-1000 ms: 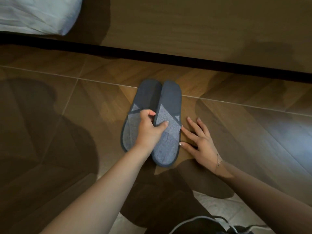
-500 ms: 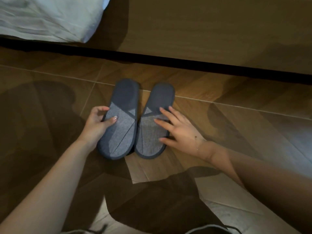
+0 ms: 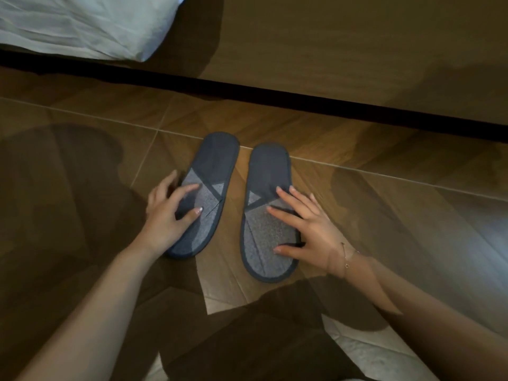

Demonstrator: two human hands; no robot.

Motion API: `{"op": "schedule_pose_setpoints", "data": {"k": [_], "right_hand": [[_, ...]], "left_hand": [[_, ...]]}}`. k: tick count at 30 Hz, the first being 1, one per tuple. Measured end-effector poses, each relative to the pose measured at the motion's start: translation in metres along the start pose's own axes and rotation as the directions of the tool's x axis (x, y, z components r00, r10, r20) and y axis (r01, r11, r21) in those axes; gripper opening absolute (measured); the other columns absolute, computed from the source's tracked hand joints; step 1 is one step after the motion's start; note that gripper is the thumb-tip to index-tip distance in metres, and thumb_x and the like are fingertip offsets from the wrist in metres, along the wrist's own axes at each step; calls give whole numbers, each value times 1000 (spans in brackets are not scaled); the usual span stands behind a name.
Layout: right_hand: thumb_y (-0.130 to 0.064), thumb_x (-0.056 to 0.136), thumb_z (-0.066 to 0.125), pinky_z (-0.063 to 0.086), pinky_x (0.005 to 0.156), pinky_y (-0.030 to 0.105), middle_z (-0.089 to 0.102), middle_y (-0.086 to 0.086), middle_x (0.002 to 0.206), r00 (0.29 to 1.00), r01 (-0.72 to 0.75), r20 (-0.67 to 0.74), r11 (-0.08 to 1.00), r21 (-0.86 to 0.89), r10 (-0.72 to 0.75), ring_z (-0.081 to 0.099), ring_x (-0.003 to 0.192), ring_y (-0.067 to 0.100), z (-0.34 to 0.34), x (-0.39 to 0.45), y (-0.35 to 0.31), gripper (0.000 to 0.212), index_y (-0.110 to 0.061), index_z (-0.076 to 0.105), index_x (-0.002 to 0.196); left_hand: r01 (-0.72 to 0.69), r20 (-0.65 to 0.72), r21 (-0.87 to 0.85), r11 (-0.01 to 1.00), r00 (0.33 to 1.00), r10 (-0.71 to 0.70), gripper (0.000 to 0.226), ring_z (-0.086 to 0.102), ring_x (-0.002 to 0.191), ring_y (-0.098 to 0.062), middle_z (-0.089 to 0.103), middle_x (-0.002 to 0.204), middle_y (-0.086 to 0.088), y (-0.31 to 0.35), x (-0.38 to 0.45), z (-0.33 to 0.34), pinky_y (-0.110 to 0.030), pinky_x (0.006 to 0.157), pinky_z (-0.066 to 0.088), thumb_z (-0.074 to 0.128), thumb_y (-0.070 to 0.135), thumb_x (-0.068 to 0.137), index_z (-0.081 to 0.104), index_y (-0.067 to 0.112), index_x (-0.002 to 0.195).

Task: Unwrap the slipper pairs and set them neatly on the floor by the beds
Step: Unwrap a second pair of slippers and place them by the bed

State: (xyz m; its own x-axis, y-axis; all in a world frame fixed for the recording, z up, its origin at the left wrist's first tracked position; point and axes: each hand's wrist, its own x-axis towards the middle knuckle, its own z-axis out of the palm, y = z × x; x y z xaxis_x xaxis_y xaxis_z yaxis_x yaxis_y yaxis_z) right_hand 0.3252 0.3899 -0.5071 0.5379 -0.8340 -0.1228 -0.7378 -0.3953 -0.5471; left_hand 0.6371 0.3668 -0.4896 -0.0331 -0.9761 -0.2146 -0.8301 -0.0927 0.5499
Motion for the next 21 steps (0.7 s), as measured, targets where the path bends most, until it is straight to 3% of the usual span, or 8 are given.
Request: {"op": "schedule_pose_setpoints", "data": {"k": [2,5,10,21], "right_hand": [[-61,78,57,-2,119,45,5,-8,160,999,-23,-26,998,58,25,-6,148,15,6,-4,0,77,-35,31,145],[-64,78,56,1,121,44,6,-6,161,998,-57,5,996,68,56,-7,148,16,14,-7,-4,78,-33,33,146],[-55,82,61,5,122,38,2,-6,161,986,-161,-26,980,115,165,-13,147,13,18,-11,-20,76,-31,30,148],[-54,86,57,5,122,44,-3,-5,162,978,-207,9,973,103,207,-18,146,15,18,-11,-32,75,-31,24,150]], "left_hand": [[-114,35,-24,993,993,115,47,-1,147,-17,11,158,9,-2,-12,8,-42,117,6,61,24,91,46,41,132],[-145,59,-70,987,987,149,48,-11,145,-8,3,155,18,5,-19,23,-42,117,-7,53,23,95,36,45,134],[-121,30,-86,989,992,124,49,-10,144,-4,6,156,17,17,-19,38,-42,118,-7,54,22,95,36,46,134],[-129,37,-64,990,991,132,49,-10,144,-5,5,154,19,20,-19,38,-41,118,-5,54,23,95,36,44,136]]}}
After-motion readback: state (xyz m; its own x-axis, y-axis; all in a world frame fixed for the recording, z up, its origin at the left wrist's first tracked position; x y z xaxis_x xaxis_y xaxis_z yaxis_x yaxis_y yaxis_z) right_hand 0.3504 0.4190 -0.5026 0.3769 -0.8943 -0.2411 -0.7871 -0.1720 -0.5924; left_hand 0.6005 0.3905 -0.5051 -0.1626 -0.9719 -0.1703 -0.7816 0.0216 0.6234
